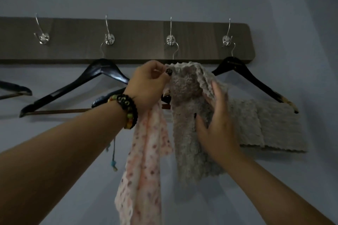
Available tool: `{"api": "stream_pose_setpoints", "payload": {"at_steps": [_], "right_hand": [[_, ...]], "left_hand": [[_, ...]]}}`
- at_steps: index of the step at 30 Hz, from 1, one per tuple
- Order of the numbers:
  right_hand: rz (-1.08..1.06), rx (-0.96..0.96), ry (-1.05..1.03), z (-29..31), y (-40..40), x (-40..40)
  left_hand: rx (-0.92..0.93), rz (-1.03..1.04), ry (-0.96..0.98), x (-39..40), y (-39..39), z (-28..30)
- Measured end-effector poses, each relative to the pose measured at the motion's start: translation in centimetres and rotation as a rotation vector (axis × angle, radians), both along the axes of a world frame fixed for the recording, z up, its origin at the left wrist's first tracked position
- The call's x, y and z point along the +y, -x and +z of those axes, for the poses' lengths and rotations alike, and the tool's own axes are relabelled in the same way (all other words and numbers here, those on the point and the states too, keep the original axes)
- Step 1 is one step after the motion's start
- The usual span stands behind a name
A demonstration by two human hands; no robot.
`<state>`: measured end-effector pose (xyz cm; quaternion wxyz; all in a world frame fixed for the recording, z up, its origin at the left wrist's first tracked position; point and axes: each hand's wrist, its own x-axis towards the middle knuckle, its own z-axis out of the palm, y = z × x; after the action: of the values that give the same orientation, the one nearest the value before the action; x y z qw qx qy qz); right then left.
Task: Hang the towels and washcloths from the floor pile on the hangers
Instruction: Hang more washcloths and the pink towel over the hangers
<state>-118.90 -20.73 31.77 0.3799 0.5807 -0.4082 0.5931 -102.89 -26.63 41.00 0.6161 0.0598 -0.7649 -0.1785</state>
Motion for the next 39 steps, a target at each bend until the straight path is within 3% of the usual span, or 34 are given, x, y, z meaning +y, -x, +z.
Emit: {"api": "stream_pose_setpoints", "payload": {"at_steps": [7,12,17,21,25,31,36,39], "right_hand": [[-0.062,-0.034,0.038,2.7,0.8,-1.0],[-0.027,-0.157,0.149,4.0,1.6,-2.2],[-0.155,-0.205,0.116,4.8,2.1,-2.3],[-0.289,-0.091,0.104,4.7,2.1,-1.8],[-0.36,0.002,0.144,4.1,2.7,0.1],[-0.415,0.061,-0.032,5.7,4.5,3.8],[-0.348,-0.032,-0.084,6.0,5.0,6.0],[-0.305,-0.127,-0.255,6.8,5.2,7.2]], "left_hand": [[0.038,0.017,0.0,-1.3,2.2,3.0],[-0.294,0.188,-0.1,-2.3,3.1,2.9],[-0.412,0.215,-0.173,-2.1,3.4,2.6],[-0.505,0.165,-0.333,-0.9,3.3,2.0],[-0.429,-0.011,-0.432,0.3,3.1,1.2],[-0.262,-0.165,-0.447,1.4,2.9,-0.7],[-0.207,-0.215,-0.387,3.7,3.9,-1.5],[-0.176,-0.267,-0.383,4.7,4.6,-2.1]]}}
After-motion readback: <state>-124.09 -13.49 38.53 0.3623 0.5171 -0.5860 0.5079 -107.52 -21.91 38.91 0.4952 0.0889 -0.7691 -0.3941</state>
